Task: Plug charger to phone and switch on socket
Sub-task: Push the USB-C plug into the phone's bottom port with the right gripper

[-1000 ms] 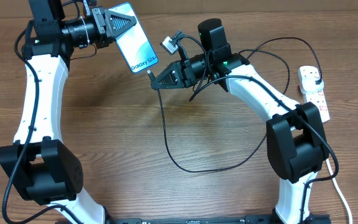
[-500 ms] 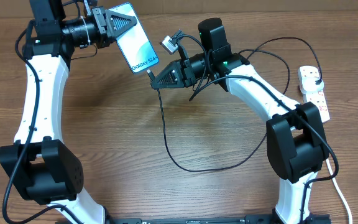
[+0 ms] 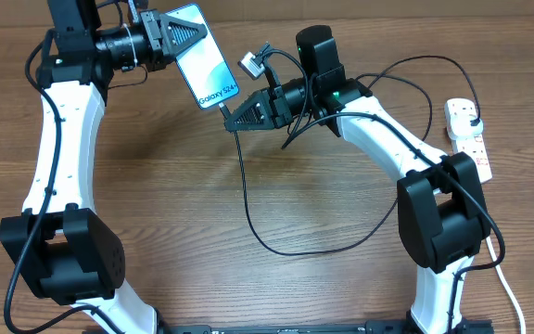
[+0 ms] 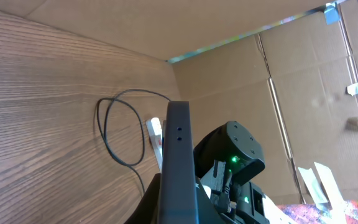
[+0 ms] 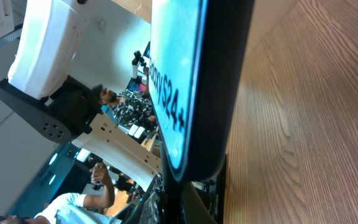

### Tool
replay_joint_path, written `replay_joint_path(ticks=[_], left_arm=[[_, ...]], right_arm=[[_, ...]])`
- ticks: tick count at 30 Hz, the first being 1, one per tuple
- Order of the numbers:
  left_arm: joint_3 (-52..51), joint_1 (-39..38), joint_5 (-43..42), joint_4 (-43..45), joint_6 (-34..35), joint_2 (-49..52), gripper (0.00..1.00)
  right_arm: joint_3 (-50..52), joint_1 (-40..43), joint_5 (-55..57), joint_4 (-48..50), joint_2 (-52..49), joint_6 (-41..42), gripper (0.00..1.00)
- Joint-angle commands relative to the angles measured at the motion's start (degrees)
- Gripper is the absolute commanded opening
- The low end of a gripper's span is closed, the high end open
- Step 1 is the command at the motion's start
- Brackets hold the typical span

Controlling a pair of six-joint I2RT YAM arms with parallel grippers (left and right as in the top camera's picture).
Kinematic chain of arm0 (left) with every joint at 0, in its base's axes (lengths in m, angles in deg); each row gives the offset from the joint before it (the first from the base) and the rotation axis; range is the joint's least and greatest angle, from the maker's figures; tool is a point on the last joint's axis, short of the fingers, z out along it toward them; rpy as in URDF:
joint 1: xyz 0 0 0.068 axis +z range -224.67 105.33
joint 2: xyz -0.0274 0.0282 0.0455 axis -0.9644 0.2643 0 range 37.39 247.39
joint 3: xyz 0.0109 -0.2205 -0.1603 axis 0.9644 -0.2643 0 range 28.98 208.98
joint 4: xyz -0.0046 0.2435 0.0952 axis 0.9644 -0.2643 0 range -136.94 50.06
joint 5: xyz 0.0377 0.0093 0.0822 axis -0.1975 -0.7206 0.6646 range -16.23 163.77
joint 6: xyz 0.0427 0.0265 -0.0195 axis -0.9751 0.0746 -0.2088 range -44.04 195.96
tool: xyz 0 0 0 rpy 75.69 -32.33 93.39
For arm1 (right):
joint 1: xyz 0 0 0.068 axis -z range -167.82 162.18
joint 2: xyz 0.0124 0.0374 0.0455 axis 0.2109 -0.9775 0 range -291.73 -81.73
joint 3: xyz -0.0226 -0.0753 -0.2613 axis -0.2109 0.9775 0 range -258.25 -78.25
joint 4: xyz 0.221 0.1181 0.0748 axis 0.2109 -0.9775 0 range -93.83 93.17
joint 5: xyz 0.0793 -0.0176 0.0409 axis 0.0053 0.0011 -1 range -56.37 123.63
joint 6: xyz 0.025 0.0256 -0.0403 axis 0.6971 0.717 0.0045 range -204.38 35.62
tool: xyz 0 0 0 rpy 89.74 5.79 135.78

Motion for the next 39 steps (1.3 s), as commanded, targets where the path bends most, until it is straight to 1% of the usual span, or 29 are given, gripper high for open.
replay_joint_path(ticks=[1, 13, 39], left_arm=[[0.48, -0.63, -1.73, 0.26, 0.81, -0.63, 0.04], [0.48, -0.63, -3.32, 0.28, 0.79, -0.63, 0.04], [0.48, -0.63, -2.86, 0.28, 0.79, -0.63, 0.04]], right_arm=[[-1.11, -0.17, -1.81, 0.50, -0.44, 0.24, 0.04], [-1.11, 0.15, -1.44, 0.52, -0.44, 0.24, 0.04], [-1.11, 1.42, -1.09, 0.48, -0.44, 0.26, 0.04]])
